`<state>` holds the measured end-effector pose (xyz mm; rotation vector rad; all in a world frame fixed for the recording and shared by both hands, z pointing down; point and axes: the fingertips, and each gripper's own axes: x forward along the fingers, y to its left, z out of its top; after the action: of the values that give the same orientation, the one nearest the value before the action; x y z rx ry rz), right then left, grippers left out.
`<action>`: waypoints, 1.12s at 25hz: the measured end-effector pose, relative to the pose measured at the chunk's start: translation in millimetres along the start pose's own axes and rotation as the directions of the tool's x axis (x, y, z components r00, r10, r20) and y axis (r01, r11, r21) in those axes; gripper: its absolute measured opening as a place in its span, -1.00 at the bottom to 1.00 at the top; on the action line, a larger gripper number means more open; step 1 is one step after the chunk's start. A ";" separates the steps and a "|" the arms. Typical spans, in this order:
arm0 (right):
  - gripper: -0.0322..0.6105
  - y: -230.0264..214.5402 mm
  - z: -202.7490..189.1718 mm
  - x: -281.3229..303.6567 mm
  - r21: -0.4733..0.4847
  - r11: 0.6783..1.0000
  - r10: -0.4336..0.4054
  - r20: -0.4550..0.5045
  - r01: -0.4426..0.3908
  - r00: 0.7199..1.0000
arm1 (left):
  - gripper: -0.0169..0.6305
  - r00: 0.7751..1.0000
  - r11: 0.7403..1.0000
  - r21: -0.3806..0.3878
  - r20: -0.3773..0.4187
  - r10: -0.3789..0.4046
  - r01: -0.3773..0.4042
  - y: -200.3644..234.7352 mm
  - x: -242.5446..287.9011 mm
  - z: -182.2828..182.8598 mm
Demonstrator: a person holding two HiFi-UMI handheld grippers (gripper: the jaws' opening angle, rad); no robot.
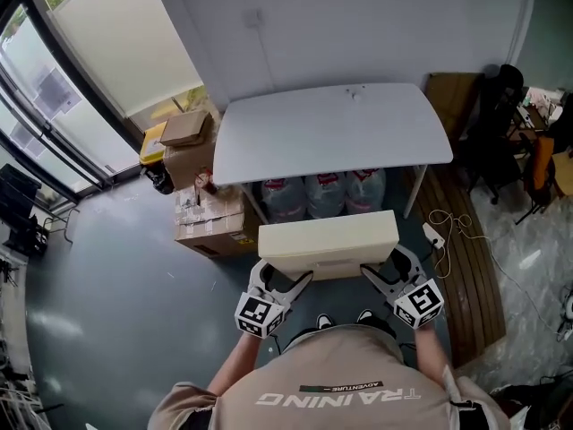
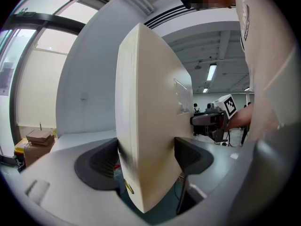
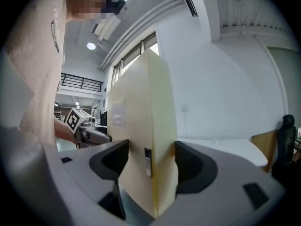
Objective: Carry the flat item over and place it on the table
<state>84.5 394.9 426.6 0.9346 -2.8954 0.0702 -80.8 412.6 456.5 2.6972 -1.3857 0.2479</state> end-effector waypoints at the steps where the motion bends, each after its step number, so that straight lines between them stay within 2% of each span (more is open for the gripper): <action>1: -0.02 -0.6 -1.2 1.0 0.002 1.000 -0.015 0.000 0.015 1.000 | 0.15 1.000 1.000 0.010 0.000 -0.014 0.014 2.6 2.5 0.2; 4: -0.02 -0.8 -4.5 1.7 0.005 0.998 -0.057 -0.010 0.057 0.998 | 0.15 0.998 0.998 0.021 -0.010 -0.055 0.055 7.0 9.7 -1.2; 10: -0.02 -11.7 -16.8 2.5 0.037 0.994 -0.098 -0.040 0.099 0.994 | 0.15 0.996 0.996 -0.017 -0.020 -0.092 0.092 8.8 25.7 -11.2; 18: -0.02 -64.4 -25.3 21.3 0.078 0.993 -0.083 -0.029 0.085 0.996 | 0.15 0.995 0.997 -0.027 -0.062 -0.078 0.076 25.5 75.6 -8.2; 28: -0.02 -160.8 -22.0 66.5 0.065 0.998 -0.013 -0.017 0.014 1.000 | 0.15 0.997 1.000 -0.025 -0.076 -0.001 0.000 64.2 163.4 7.1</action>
<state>126.6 227.5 457.9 0.9595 -2.8874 0.1706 -38.8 243.8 481.2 2.6391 -1.3581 0.3272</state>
